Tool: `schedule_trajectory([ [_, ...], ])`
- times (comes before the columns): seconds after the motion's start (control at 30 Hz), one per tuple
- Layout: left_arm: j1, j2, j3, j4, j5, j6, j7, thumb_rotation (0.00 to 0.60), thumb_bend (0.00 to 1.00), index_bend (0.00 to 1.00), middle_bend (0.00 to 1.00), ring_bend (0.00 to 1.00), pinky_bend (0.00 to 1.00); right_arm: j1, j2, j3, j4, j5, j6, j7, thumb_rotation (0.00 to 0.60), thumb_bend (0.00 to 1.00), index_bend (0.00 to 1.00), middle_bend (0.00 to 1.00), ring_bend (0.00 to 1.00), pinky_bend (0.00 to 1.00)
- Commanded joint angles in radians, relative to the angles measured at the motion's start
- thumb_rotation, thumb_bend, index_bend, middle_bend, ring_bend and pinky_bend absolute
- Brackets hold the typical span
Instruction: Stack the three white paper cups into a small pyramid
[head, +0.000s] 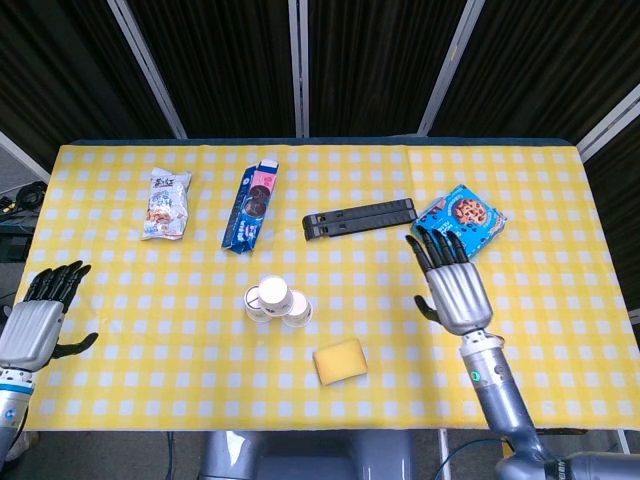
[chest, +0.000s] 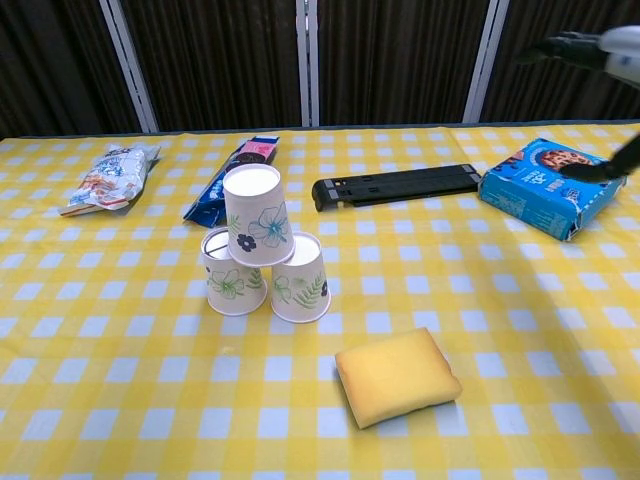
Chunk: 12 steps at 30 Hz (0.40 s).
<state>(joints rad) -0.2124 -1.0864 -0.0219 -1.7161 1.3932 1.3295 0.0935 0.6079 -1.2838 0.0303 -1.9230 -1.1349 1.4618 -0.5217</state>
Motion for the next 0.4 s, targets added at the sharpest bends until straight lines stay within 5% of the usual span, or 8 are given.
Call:
schedule_trajectory([
  [0.03, 0.014, -0.023, 0.012, 0.021, 0.021, 0.019, 0.008, 0.600, 0.20, 0.00, 0.00, 0.00, 0.00, -0.161, 0.061, -0.130, 0.164, -0.157, 0.077, 0.226, 0.600, 0.18, 0.00, 0.00, 0.00, 0.00],
  [0.4, 0.045, -0.091, 0.038, 0.093, 0.074, 0.068, 0.047, 0.600, 0.20, 0.00, 0.00, 0.00, 0.00, -0.332, 0.024, -0.188, 0.414, -0.244, 0.133, 0.498, 0.600, 0.17, 0.00, 0.00, 0.00, 0.00],
])
